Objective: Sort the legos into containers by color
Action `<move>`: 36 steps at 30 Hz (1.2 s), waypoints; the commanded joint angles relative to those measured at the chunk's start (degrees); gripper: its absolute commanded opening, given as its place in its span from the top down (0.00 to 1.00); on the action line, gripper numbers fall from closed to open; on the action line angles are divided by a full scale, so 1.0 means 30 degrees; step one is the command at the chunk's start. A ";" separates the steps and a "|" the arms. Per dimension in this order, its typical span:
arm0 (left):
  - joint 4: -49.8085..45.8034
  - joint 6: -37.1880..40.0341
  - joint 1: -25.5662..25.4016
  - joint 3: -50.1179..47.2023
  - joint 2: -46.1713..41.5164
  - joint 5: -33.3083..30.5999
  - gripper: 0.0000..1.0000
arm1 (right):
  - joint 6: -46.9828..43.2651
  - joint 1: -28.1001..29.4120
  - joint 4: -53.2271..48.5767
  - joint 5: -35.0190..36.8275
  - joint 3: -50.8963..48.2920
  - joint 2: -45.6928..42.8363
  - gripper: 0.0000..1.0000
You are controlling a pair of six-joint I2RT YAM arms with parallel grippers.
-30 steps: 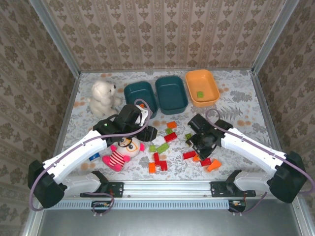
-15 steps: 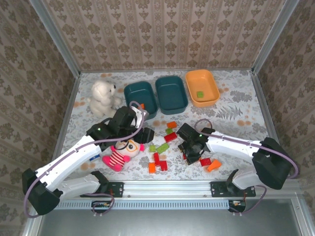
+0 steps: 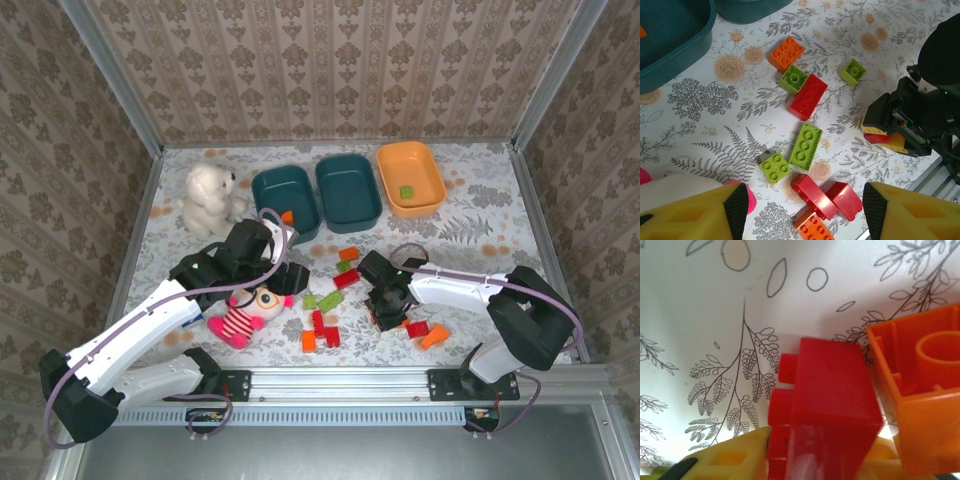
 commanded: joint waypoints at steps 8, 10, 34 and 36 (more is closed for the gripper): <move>0.0232 -0.1019 0.0023 0.0418 0.0111 -0.0558 0.35 | -0.7348 -0.0721 -0.4774 0.3819 0.7557 0.0457 0.78; 0.0651 -0.1549 0.0288 0.0682 0.0171 -0.0599 0.34 | -0.9958 -0.1126 -0.5237 0.4412 0.9889 0.1182 0.79; 0.1009 -0.4087 0.4268 0.2293 0.2764 -0.0522 0.32 | -2.1831 -0.6868 -0.9391 -0.0758 3.0358 1.9488 0.70; 0.0796 -0.3941 0.4212 0.2181 0.2808 -0.0515 0.32 | -2.2006 -0.6892 -0.9646 -0.0868 3.1009 1.9755 0.61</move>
